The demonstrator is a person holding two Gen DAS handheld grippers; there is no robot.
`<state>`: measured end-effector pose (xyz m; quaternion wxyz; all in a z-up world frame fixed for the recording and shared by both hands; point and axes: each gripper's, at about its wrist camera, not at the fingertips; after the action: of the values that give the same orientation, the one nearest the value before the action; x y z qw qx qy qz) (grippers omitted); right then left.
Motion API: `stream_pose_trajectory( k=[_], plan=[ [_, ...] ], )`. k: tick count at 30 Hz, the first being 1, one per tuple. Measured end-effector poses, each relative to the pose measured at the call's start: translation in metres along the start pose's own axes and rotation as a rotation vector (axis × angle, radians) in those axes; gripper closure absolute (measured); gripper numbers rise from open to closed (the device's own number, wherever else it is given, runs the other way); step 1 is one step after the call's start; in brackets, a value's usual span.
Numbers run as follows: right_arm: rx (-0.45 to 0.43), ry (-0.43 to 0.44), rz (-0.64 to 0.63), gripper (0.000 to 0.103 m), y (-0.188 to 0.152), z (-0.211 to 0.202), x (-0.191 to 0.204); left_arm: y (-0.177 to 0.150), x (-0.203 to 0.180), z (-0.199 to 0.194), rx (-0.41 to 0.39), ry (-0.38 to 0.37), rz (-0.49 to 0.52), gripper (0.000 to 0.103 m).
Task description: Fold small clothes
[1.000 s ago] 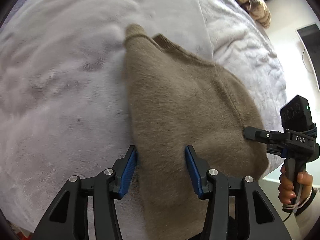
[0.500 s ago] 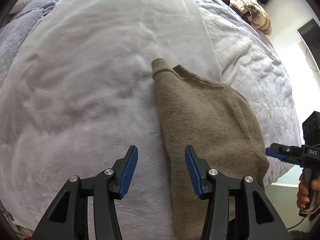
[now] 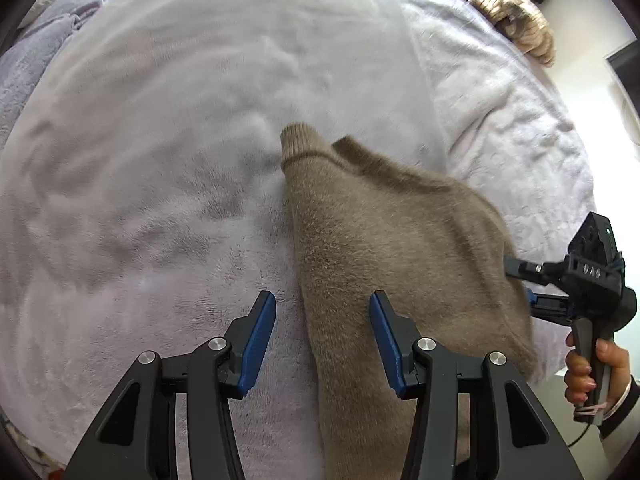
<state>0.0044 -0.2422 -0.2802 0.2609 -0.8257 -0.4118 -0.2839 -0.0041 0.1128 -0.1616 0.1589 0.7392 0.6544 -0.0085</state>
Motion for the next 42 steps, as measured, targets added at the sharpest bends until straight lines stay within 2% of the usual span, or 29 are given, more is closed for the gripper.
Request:
stream_pose_trajectory(
  k=[2,4,5,7,8,10,11,13,15,20,25,29,33,34,39,42],
  plan=[
    [-0.015,0.04,0.006,0.073,-0.001,0.0,0.006,0.0,-0.005,0.002,-0.003,0.009,0.006,0.052],
    [-0.051,0.027,-0.116,0.077,-0.009,-0.01,0.026,-0.002,-0.01,0.001,-0.017,0.027,0.031,0.052],
    [-0.068,-0.007,-0.177,0.079,-0.014,-0.016,0.036,-0.003,-0.011,0.002,-0.017,0.035,0.038,0.052],
    [-0.095,-0.114,-0.24,0.085,-0.017,-0.023,0.039,-0.006,-0.011,0.008,-0.009,0.043,0.044,0.052],
    [-0.105,-0.231,-0.275,0.085,-0.013,-0.02,0.037,-0.008,-0.01,0.012,-0.009,0.036,0.04,0.052],
    [-0.09,-0.344,-0.259,0.086,-0.005,-0.015,0.021,-0.009,-0.008,0.019,-0.002,0.043,0.027,0.047],
    [-0.075,-0.401,-0.224,0.092,-0.002,-0.015,0.009,-0.009,-0.008,0.02,0.0,0.056,0.026,0.047],
    [-0.09,-0.339,-0.177,0.092,-0.003,-0.027,0.004,-0.008,-0.005,0.013,-0.004,0.05,0.017,0.047],
    [-0.105,-0.298,-0.186,0.092,-0.011,-0.04,0.011,-0.009,-0.003,0.004,-0.018,0.054,0.025,0.047],
    [-0.084,-0.238,-0.3,0.092,-0.041,-0.049,0.048,-0.019,0.001,-0.012,-0.007,0.025,0.047,0.047],
    [-0.03,-0.218,-0.406,0.092,-0.073,-0.033,0.075,-0.039,-0.006,-0.007,0.035,0.031,0.072,0.047],
    [0.029,-0.293,-0.465,0.093,-0.09,-0.009,0.075,-0.055,-0.003,0.0,0.052,0.021,0.047,0.047],
    [0.051,-0.334,-0.417,0.094,-0.092,-0.001,0.047,-0.057,-0.002,0.001,0.053,0.002,0.027,0.047],
    [0.047,-0.333,-0.408,0.097,-0.092,-0.002,0.044,-0.058,-0.004,0.0,0.05,0.008,0.035,0.047],
    [0.034,-0.384,-0.427,0.097,-0.098,-0.016,0.048,-0.058,-0.009,-0.001,0.042,0.018,0.055,0.047],
    [0.015,-0.398,-0.403,0.091,-0.098,-0.029,0.046,-0.057,-0.006,-0.002,0.041,0.012,0.051,0.047]
  ],
)
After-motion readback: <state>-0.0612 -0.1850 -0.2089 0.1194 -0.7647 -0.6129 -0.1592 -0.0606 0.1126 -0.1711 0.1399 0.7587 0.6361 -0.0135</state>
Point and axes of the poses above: each gripper's, at about its wrist camera, not at the fingertips, and z roughly the way its jaws point, x to its left, y to its top, and after that the axes turned 5 degrees about -x, right-handed
